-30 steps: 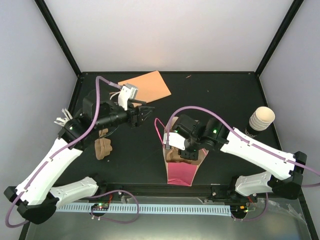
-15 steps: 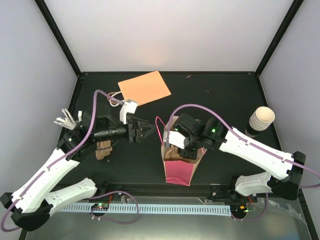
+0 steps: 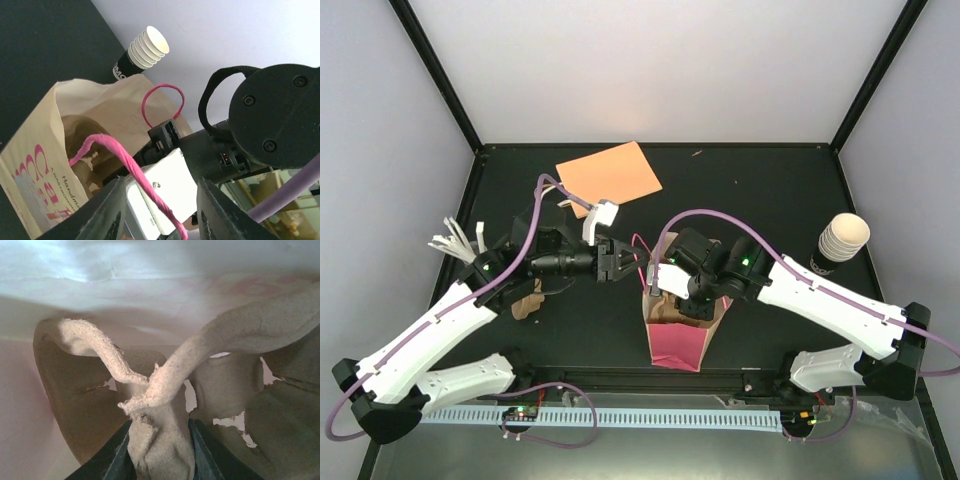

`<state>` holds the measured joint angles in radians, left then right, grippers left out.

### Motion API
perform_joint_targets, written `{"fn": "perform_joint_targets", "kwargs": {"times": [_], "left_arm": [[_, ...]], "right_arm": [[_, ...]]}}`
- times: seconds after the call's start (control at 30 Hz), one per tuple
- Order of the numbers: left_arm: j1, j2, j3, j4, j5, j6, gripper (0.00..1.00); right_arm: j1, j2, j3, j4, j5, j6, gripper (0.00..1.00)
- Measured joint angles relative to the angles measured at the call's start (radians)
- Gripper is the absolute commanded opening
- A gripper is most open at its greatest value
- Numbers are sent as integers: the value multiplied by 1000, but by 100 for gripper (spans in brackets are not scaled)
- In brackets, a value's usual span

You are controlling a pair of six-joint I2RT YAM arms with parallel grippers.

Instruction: Pack the takeout coffee

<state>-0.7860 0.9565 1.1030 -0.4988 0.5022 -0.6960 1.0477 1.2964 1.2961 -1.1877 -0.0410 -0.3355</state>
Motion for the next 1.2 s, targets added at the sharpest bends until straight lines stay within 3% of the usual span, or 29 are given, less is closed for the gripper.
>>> {"fn": "perform_joint_targets", "kwargs": {"times": [0.2,1.2], "left_arm": [[-1,6,0,4,-9,-18,2],[-1,-8,2,-8,-29,-19,2]], "right_arm": [[0,0,-24,4,-5,0,30],[-32,68,-114,67,-60,-2,31]]}}
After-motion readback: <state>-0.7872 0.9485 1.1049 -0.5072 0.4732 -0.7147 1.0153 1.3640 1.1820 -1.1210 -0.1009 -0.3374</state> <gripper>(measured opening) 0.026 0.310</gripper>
